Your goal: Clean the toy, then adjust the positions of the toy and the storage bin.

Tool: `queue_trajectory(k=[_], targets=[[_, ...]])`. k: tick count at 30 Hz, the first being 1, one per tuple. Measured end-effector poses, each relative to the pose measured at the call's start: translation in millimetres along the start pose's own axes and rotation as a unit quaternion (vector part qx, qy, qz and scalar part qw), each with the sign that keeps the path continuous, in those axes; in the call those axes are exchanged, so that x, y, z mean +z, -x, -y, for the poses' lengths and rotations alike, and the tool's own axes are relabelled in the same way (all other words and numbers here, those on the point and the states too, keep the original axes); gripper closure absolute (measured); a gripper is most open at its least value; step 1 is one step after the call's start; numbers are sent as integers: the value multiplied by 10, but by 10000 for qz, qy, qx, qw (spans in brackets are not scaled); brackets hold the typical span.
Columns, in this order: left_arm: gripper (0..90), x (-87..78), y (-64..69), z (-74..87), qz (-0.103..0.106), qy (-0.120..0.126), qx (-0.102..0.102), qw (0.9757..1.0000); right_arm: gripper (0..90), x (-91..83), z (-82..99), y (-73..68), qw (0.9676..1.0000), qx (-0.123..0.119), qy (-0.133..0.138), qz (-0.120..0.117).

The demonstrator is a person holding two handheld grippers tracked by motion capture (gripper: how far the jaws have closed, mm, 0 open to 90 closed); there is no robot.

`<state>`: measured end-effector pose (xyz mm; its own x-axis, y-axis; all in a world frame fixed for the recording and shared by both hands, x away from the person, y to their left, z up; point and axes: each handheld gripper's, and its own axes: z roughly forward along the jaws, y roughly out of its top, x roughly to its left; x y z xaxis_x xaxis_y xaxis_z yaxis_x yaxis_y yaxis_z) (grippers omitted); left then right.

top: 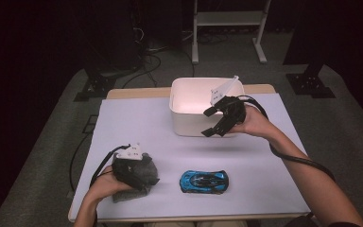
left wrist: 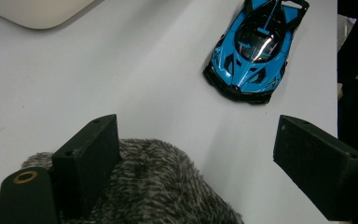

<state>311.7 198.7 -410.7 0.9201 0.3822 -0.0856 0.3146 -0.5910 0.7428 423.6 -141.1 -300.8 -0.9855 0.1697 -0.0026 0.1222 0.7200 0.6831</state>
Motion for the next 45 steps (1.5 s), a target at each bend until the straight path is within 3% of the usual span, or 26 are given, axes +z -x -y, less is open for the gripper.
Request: queue_trajectory(k=[9, 18, 29, 36, 40, 45], targets=[[136, 6, 1, -14, 26, -2, 39, 10000, 165, -11, -29, 34, 10000, 22, -38, 37], [134, 14, 0, -19, 52, -19, 49, 10000, 165, -44, -85, 156, 9999, 10, -98, 132], [129, 26, 11, -16, 74, -25, 32, 10000, 214, 90, -140, 358, 9991, 23, -370, 205], [129, 28, 17, -14, 104, -38, 29, 9999, 340, 268, -163, 477, 9979, 30, -629, 138], [129, 26, 17, -6, 101, -29, 12, 9999, 524, 347, -159, 528, 9971, 75, -752, 84], [129, 31, 15, -10, 110, -58, 39, 9999, 665, 400, -164, 522, 9960, -77, -887, 116]])
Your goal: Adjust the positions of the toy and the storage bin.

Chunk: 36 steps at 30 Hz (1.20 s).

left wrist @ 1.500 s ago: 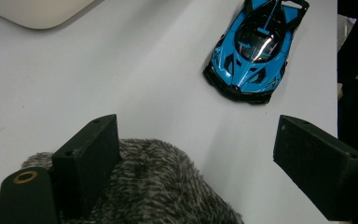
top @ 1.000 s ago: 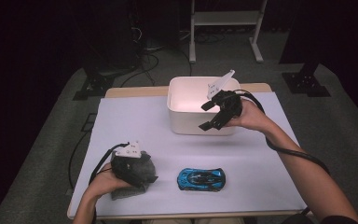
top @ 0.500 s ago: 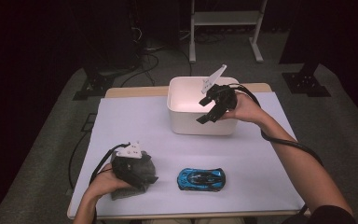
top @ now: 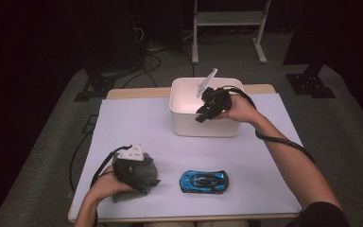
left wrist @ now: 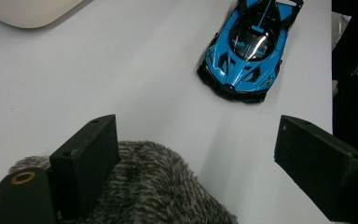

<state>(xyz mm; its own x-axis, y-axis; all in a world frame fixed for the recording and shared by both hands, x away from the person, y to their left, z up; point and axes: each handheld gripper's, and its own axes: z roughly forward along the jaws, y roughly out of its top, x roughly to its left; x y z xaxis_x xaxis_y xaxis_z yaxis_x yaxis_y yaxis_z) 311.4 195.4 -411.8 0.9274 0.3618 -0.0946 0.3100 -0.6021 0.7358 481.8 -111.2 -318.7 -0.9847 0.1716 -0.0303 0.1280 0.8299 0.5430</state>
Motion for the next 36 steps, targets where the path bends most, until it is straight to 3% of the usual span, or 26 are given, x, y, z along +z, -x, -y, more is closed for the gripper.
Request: queue_trajectory(k=[8, 15, 17, 21, 36], targets=[[129, 16, 0, 9, 17, -23, -29, 10000, 854, 58, -8, -15, 9998, -172, -105, -85], [129, 11, -3, 11, 15, -17, -33, 10000, 865, 55, -15, -47, 9994, -274, -113, -191], [129, 9, -5, 11, 14, -25, -27, 10000, 865, 51, -30, -81, 9991, -256, -78, -315], [129, 7, 10, 4, 22, -25, 3, 10000, 866, 68, -79, -202, 9984, -417, -137, -344], [129, 22, 29, 8, 40, -34, 57, 10000, 866, 54, -101, -586, 9977, -477, -55, -473]])
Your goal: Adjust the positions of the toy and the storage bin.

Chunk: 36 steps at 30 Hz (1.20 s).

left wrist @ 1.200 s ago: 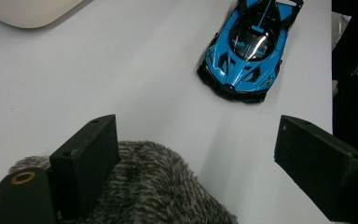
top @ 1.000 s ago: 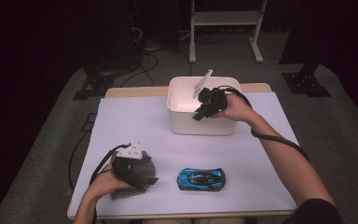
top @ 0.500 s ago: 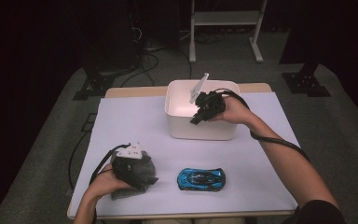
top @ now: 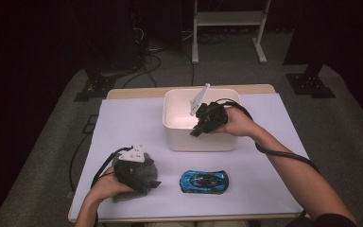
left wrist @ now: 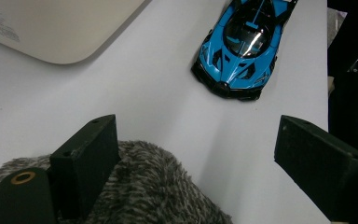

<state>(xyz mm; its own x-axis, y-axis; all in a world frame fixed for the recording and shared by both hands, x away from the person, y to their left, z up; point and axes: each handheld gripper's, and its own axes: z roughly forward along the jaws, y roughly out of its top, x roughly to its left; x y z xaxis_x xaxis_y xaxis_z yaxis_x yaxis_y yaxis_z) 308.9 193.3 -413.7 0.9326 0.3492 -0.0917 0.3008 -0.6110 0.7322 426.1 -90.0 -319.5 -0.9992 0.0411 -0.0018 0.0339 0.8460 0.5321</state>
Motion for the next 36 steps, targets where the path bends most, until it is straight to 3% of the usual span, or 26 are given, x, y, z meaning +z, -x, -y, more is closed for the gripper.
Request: queue_trajectory(k=[10, 32, 34, 35, 36], targets=[[129, -18, 11, -2, -3, 27, -16, 10000, 864, 40, -44, -133, 9999, 47, -93, -18], [128, -16, 13, -5, 12, 30, 5, 10000, 855, 70, -53, -252, 10000, 47, -57, -3], [128, -15, 13, -1, 12, 42, -5, 10000, 768, 57, -43, -234, 9999, 133, 0, -110], [128, -16, 13, -1, 10, 41, -4, 10000, 658, 40, -39, -229, 9998, 174, 74, -58], [128, -17, 13, -1, 9, 39, -2, 10000, 606, 13, -34, -223, 9997, 212, 144, 4]])
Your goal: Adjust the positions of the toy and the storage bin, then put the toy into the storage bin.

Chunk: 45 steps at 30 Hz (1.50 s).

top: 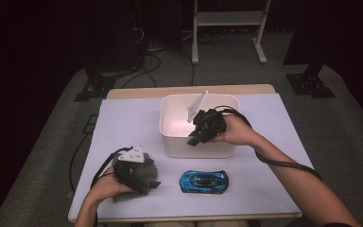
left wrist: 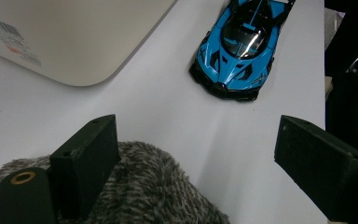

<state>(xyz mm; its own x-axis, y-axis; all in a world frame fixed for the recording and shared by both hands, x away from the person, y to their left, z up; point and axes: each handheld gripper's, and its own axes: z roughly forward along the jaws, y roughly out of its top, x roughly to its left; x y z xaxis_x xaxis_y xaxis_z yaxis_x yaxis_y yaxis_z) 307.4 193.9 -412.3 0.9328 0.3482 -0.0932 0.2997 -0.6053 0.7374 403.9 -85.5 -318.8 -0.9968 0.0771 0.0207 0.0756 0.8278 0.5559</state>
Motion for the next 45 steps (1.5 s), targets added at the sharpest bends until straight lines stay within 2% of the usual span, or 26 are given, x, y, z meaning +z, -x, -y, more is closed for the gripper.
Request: queue_trajectory(k=[2, 8, 13, 16, 19, 23, 28, 33, 42, 45], targets=[[128, 0, 6, -4, -3, 27, 25, 10000, 496, -79, 22, -4, 9998, 100, 165, 21], [128, -8, 18, -22, 2, 85, 45, 10000, 295, -347, 141, -170, 9973, 145, 700, 148], [116, -16, 14, -12, -24, 87, 4, 10000, 227, -507, 324, -440, 9938, 58, 1085, 221], [102, -16, 11, -11, -29, 105, -51, 9999, 199, -526, 445, -609, 9918, -32, 1269, 165], [97, -27, 8, -7, -43, 118, -58, 9999, 190, -428, 546, -733, 9926, -60, 1211, 98], [93, -47, -1, 6, -79, 150, -100, 9998, 186, -176, 677, -824, 9944, -48, 1051, -79], [91, -68, -2, 13, -90, 160, -97, 9998, 185, 139, 797, -823, 9963, 109, 826, -201], [91, -100, -8, 8, -117, 178, -79, 9997, 178, 329, 854, -793, 9965, 146, 778, -254], [91, -112, -8, 10, -125, 220, -96, 9996, 158, 576, 944, -787, 9985, 178, 495, -148], [91, -107, -2, 15, -108, 212, -105, 9997, 149, 637, 970, -801, 9991, 104, 400, 9]])
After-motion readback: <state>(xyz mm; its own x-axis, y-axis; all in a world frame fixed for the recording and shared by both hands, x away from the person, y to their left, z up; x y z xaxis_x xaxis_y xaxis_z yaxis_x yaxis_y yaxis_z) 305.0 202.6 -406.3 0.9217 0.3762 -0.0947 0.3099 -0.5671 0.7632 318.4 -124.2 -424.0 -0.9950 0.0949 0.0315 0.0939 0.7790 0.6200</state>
